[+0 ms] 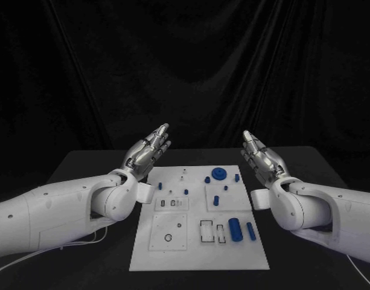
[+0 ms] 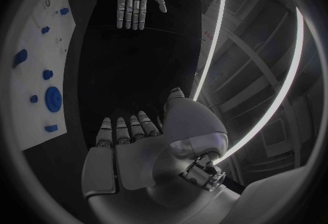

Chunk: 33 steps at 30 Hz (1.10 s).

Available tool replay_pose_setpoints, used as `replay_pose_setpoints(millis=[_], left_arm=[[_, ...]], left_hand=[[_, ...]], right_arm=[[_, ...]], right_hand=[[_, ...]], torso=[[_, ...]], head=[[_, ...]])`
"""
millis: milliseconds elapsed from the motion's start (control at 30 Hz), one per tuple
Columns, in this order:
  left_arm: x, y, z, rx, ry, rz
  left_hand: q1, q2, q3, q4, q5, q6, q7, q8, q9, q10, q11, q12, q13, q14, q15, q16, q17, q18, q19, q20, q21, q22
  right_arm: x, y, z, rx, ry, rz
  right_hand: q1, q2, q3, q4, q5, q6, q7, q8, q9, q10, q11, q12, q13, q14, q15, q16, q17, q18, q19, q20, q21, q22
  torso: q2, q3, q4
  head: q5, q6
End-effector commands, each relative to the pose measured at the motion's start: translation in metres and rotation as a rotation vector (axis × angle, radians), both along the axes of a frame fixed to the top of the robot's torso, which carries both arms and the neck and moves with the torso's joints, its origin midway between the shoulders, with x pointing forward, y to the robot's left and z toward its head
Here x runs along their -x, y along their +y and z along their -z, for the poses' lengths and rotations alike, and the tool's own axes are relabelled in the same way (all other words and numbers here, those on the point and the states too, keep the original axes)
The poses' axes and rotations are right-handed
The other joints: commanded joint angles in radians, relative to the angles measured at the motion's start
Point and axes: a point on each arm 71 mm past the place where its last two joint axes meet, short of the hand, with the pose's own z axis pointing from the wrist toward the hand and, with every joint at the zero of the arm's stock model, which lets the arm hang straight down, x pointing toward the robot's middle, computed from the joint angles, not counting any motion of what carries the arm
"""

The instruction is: Assemble the parts on the task board

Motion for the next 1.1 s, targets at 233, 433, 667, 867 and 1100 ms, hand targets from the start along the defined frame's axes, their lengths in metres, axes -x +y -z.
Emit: replay_pose_setpoints(millis=[233, 433, 667, 867, 1100], left_arm=[[0.001, 0.018, -0.016, 0.12, -0.138, 0.014], [0.006, 0.023, -0.023, 0.151, -0.124, 0.06], [0.008, 0.026, -0.035, 0.15, -0.145, 0.087], [0.013, 0.037, -0.038, 0.133, -0.145, 0.087], [0.016, 0.052, -0.043, 0.119, -0.149, 0.064]], left_hand=[[0.019, 0.001, -0.005, -0.001, -0.006, 0.007, -0.008, 0.005, 0.0, 0.0, -0.012, -0.003, -0.001, 0.002, -0.004, -0.004, -0.001, 0.025, -0.001, 0.024, -0.003, -0.001], [0.031, 0.005, -0.01, 0.0, -0.01, 0.003, -0.02, 0.004, -0.001, 0.0, -0.028, -0.003, -0.001, 0.002, 0.001, -0.004, -0.001, 0.044, -0.001, 0.051, -0.003, -0.001], [0.041, 0.005, -0.009, -0.002, -0.003, -0.005, -0.029, 0.003, -0.002, 0.0, -0.035, -0.003, -0.001, 0.002, 0.012, -0.004, -0.001, 0.048, -0.001, 0.057, -0.003, -0.001], [0.092, 0.007, 0.003, -0.002, 0.054, -0.005, -0.019, 0.003, -0.001, 0.0, -0.02, -0.003, -0.001, 0.002, 0.014, -0.004, -0.001, 0.049, -0.001, 0.057, -0.003, -0.001], [0.096, 0.008, 0.003, -0.001, 0.055, -0.006, -0.016, 0.003, -0.001, 0.0, -0.013, -0.003, -0.001, 0.002, 0.02, -0.004, -0.001, 0.048, -0.001, 0.061, -0.003, -0.001]], right_arm=[[-0.017, -0.004, -0.034, 0.031, -0.089, -0.143], [-0.029, -0.018, -0.069, 0.072, -0.143, -0.144], [-0.046, -0.024, -0.111, 0.249, -0.221, -0.212], [-0.061, -0.013, -0.133, 0.576, -0.287, -0.323], [-0.066, 0.017, -0.143, 1.302, -0.642, -0.476]], right_hand=[[0.069, -0.002, 0.02, 0.001, 0.025, 0.064, 0.063, 0.01, 0.008, 0.02, 0.059, 0.029, 0.008, 0.0, 0.084, -0.004, -0.002, 0.012, 0.018, 0.119, 0.008, 0.007], [0.131, -0.016, 0.027, 0.0, 0.063, 0.137, 0.118, 0.021, 0.016, 0.104, 0.158, 0.085, 0.022, 0.169, 0.226, 0.064, 0.034, -0.005, 0.201, 0.238, 0.099, 0.054], [0.242, -0.05, 0.038, -0.003, 0.138, 0.205, 0.114, 0.021, 0.02, 0.238, 0.248, 0.15, 0.035, 0.578, 0.252, 0.13, 0.059, -0.005, 0.713, 0.251, 0.275, 0.105], [0.356, -0.066, 0.055, -0.048, 0.165, 0.267, 0.13, 0.03, 0.027, 0.403, 0.264, 0.218, 0.05, 0.916, 0.196, 0.191, 0.093, 0.019, 0.94, 0.226, 0.291, 0.092], [0.323, -0.215, 0.211, 0.008, -0.148, 0.586, 0.075, 0.089, 0.066, 0.72, 0.218, 0.283, 0.065, 1.263, 0.069, 0.269, 0.14, 0.014, 1.272, 0.097, 0.344, 0.099]], torso=[[-0.003, -0.0018, -0.0042], [-0.001, 0.0001, -0.0055], [0.002, -0.0017, -0.001], [0.023, -0.003, 0.0069], [0.049, -0.0094, 0.0126]], head=[[0.001, -0.052], [-0.005, -0.089], [-0.009, -0.115], [-0.015, -0.108], [-0.003, -0.104]])
